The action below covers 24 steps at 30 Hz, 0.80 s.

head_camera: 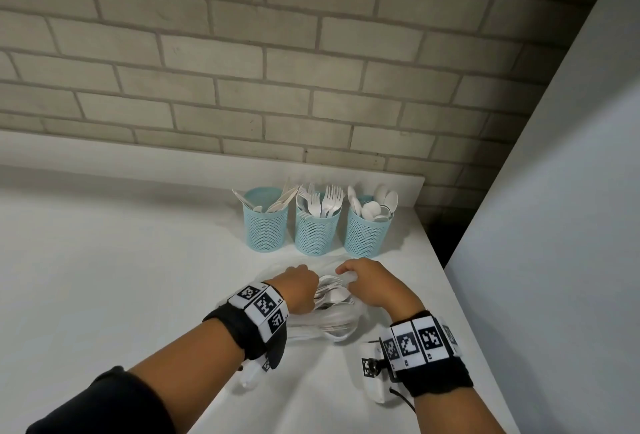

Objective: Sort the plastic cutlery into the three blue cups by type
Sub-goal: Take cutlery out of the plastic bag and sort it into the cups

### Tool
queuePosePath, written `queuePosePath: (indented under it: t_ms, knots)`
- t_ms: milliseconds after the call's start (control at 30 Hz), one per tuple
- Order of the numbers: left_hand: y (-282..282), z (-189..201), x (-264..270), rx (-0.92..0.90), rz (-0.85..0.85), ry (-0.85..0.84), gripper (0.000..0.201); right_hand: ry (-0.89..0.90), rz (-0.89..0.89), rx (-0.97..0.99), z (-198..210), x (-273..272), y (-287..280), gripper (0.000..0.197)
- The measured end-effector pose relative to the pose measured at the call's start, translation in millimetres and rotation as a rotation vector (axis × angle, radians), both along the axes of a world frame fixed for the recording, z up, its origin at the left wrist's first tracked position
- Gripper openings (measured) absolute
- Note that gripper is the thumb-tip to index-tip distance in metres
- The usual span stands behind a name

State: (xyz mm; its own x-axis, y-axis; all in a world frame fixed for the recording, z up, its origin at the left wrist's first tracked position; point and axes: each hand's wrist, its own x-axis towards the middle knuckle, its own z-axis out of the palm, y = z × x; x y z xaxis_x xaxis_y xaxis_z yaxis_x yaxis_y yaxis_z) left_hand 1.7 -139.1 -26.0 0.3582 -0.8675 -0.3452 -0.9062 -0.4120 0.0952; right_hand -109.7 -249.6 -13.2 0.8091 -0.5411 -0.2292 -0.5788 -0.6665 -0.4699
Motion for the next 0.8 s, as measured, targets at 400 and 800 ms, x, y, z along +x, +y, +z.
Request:
queuePosePath:
  t_ms: [400, 800]
  knots:
    - [8.3, -12.9, -0.5, -0.146, -0.024, -0.087, 0.029, 0.003, -0.037, 0.005, 0.4, 4.3, 7.2, 0.040]
    - [18.2, 22.4, 27.9, -0.295, 0.077, 0.483, 0.021, -0.077, -0.062, -0.041, 7.6, 3.3, 1.7, 0.031]
